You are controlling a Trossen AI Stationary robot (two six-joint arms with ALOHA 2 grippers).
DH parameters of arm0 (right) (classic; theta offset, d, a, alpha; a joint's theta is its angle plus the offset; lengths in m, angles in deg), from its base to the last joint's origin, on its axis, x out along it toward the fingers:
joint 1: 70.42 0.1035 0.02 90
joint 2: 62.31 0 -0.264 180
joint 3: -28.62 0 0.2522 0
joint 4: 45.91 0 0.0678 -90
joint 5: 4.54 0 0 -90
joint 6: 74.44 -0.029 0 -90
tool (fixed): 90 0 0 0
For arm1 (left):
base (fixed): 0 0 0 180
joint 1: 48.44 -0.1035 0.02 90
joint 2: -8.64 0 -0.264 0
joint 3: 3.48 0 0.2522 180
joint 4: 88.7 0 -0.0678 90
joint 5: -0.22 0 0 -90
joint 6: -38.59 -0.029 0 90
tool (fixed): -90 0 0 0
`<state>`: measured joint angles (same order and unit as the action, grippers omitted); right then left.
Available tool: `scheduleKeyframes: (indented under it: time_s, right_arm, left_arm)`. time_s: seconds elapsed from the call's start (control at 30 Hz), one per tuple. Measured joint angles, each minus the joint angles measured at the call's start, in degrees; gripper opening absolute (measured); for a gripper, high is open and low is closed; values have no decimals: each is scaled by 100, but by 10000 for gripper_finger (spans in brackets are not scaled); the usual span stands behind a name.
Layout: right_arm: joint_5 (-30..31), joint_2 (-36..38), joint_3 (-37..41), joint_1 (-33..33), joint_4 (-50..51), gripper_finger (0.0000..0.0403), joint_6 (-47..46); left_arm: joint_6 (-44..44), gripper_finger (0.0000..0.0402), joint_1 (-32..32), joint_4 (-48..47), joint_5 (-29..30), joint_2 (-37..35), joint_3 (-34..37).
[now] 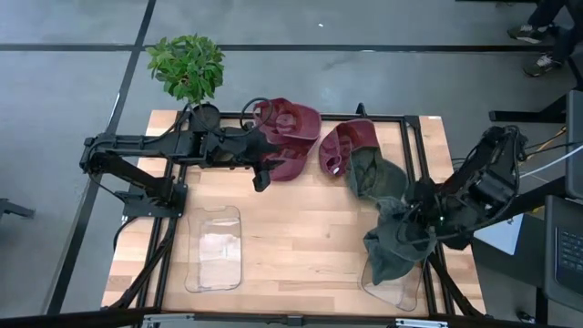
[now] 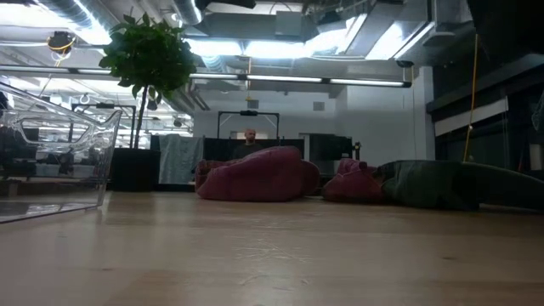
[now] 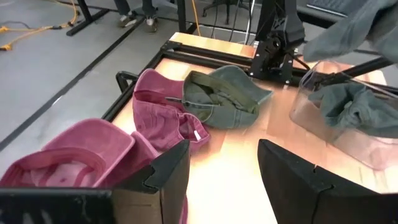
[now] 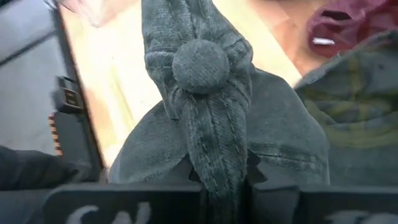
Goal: Pick & Place hat
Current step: Put the left gray cap into the right transparent bin
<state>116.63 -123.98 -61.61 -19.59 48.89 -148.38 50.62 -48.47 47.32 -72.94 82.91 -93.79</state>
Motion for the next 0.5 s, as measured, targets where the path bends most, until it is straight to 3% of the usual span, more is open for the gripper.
scheduleKeyframes:
  time_s: [0.17,0.5]
  right_arm:
    - [166,302,890,404,-625,23,-88]
    - [1123,811,2331,1420,-2066,23,-82]
  left_arm:
    - [249,182,0,0,-4,-30,0]
    - [373,182,0,-2,-39,-30,0]
